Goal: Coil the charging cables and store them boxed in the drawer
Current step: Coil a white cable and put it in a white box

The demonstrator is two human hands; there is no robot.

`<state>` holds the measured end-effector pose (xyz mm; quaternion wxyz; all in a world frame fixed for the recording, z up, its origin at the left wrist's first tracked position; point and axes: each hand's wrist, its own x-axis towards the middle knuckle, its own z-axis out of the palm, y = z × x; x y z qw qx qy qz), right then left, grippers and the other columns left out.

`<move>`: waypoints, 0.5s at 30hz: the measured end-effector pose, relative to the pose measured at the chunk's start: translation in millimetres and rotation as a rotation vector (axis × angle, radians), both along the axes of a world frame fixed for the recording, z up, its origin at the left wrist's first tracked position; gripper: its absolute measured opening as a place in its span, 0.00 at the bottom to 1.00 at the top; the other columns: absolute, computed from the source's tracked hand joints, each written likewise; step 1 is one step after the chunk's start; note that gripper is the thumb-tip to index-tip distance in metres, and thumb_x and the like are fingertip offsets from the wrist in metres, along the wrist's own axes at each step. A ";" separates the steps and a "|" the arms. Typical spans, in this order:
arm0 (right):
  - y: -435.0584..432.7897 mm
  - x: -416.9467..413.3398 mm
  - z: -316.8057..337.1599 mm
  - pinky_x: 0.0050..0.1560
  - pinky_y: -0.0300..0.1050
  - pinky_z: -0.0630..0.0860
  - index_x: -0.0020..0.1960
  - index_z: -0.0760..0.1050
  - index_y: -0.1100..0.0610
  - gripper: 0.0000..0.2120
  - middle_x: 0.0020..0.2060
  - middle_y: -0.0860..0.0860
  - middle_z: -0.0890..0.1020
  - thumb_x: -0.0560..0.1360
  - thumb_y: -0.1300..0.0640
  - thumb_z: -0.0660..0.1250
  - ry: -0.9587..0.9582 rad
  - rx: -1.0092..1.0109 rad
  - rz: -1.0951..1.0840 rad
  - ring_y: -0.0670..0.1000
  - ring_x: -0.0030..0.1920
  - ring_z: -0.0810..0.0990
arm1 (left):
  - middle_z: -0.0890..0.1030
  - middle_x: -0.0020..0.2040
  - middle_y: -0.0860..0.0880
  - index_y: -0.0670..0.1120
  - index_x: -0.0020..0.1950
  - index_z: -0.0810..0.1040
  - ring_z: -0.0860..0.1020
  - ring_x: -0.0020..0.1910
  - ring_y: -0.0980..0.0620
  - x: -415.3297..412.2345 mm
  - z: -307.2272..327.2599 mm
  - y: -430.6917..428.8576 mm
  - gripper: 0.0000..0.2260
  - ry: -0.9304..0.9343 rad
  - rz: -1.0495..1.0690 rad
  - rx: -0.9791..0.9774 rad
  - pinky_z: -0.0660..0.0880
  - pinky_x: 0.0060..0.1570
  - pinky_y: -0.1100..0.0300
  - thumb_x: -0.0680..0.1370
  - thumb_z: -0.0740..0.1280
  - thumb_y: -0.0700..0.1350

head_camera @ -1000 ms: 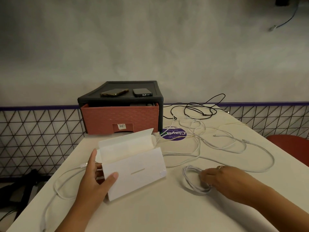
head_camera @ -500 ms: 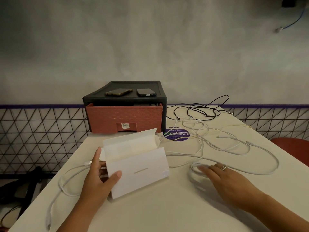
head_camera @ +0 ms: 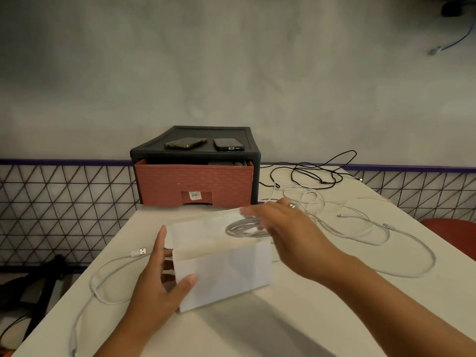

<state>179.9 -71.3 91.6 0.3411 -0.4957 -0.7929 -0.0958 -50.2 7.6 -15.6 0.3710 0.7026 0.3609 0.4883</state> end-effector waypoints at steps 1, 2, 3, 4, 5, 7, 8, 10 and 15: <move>7.5 -6.7 -1.8 0.41 0.39 0.67 0.62 0.72 0.48 0.25 0.49 0.48 0.80 0.72 0.71 0.57 -0.058 -0.022 0.005 0.49 0.47 0.71 | 0.75 0.54 0.54 0.79 0.64 0.52 0.79 0.45 0.58 -1.3 1.0 -0.7 0.44 0.003 -0.001 0.007 0.75 0.41 0.70 0.67 0.75 0.44; 13.0 -11.6 -2.8 0.43 0.41 0.66 0.63 0.73 0.51 0.26 0.52 0.50 0.80 0.72 0.72 0.58 -0.106 -0.061 0.000 0.51 0.49 0.71 | 0.76 0.52 0.57 0.81 0.63 0.51 0.79 0.45 0.58 -1.3 1.0 -1.1 0.43 0.001 0.001 0.006 0.76 0.42 0.68 0.64 0.75 0.50; 17.3 -15.1 -2.9 0.45 0.41 0.65 0.64 0.73 0.52 0.25 0.54 0.50 0.79 0.73 0.73 0.57 -0.140 -0.113 -0.012 0.52 0.51 0.71 | 0.76 0.51 0.61 0.82 0.62 0.51 0.79 0.46 0.57 -1.0 0.6 -1.5 0.42 -0.004 -0.003 0.000 0.76 0.43 0.66 0.61 0.74 0.55; 22.5 -19.2 -2.2 0.45 0.40 0.64 0.65 0.72 0.51 0.25 0.56 0.50 0.78 0.74 0.72 0.56 -0.165 -0.181 -0.024 0.51 0.52 0.69 | 0.76 0.49 0.64 0.82 0.61 0.50 0.79 0.47 0.57 -2.6 0.4 -0.9 0.41 -0.012 -0.008 0.000 0.76 0.43 0.65 0.59 0.72 0.58; 24.9 -19.7 -0.8 0.45 0.40 0.64 0.65 0.71 0.51 0.24 0.55 0.50 0.78 0.75 0.71 0.56 -0.183 -0.259 -0.044 0.49 0.51 0.68 | 0.76 0.49 0.66 0.83 0.61 0.50 0.79 0.47 0.57 -1.5 0.3 -1.7 0.40 -0.017 -0.020 0.002 0.76 0.43 0.66 0.59 0.71 0.60; 32.7 -21.0 3.1 0.44 0.41 0.66 0.64 0.70 0.50 0.21 0.52 0.51 0.78 0.77 0.68 0.54 -0.191 -0.383 -0.064 0.47 0.48 0.67 | 0.76 0.49 0.68 0.83 0.60 0.51 0.79 0.48 0.59 -1.3 1.3 -2.1 0.39 -0.035 -0.045 0.010 0.75 0.44 0.68 0.59 0.70 0.60; 36.3 -20.2 4.3 0.44 0.42 0.67 0.64 0.71 0.50 0.19 0.51 0.51 0.78 0.78 0.66 0.54 -0.193 -0.439 -0.071 0.47 0.47 0.67 | 0.76 0.49 0.68 0.82 0.60 0.51 0.79 0.48 0.60 -1.2 1.6 -2.4 0.39 -0.038 -0.053 0.021 0.75 0.44 0.69 0.59 0.70 0.59; 43.3 -17.8 5.3 0.46 0.43 0.70 0.61 0.72 0.51 0.16 0.51 0.50 0.78 0.79 0.64 0.54 -0.214 -0.562 -0.089 0.48 0.48 0.71 | 0.76 0.50 0.69 0.82 0.61 0.51 0.79 0.48 0.62 -1.5 1.3 -2.0 0.39 -0.033 -0.060 0.044 0.76 0.46 0.67 0.60 0.70 0.59; 55.0 -17.1 10.9 0.48 0.44 0.71 0.50 0.75 0.58 0.08 0.45 0.49 0.76 0.77 0.61 0.58 -0.222 -0.748 -0.088 0.51 0.48 0.74 | 0.76 0.53 0.70 0.82 0.62 0.50 0.78 0.50 0.62 -2.0 -0.2 -0.4 0.39 -0.017 -0.076 0.064 0.76 0.51 0.63 0.61 0.70 0.60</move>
